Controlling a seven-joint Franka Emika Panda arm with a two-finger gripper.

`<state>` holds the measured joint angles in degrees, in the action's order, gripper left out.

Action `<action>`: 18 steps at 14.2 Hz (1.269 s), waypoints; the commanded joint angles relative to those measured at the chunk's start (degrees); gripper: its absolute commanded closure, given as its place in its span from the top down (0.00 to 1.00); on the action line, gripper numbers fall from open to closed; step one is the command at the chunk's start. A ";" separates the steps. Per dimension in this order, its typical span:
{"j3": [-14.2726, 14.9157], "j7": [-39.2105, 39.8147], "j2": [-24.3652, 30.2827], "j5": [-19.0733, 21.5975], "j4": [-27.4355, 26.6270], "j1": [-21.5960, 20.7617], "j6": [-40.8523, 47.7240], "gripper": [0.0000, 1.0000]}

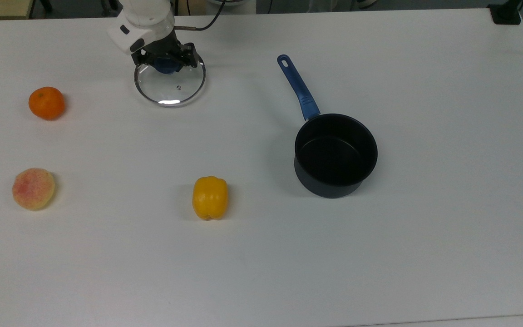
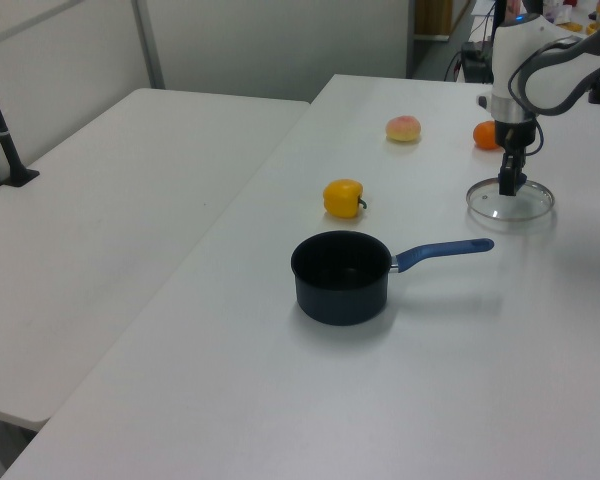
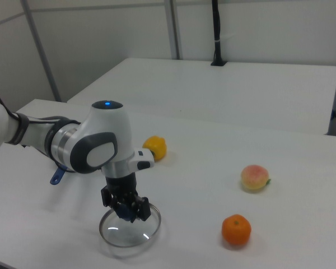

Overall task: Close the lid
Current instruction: 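Lift the glass lid and carry it over the black saucepan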

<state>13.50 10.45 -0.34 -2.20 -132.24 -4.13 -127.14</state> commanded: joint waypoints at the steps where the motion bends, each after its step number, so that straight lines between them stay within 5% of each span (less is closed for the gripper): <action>1: 0.22 -1.23 1.57 -0.26 4.35 -0.62 6.20 0.20; 6: -0.40 -1.49 1.75 0.53 10.85 -1.06 12.53 0.20; 10: -3.29 -1.75 0.62 3.52 24.45 -1.94 21.47 0.21; 18: -7.25 -8.96 -15.02 3.96 47.23 -11.33 28.18 0.22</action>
<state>7.08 3.47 -7.64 1.98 -94.04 -13.29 -101.29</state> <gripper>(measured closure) 0.559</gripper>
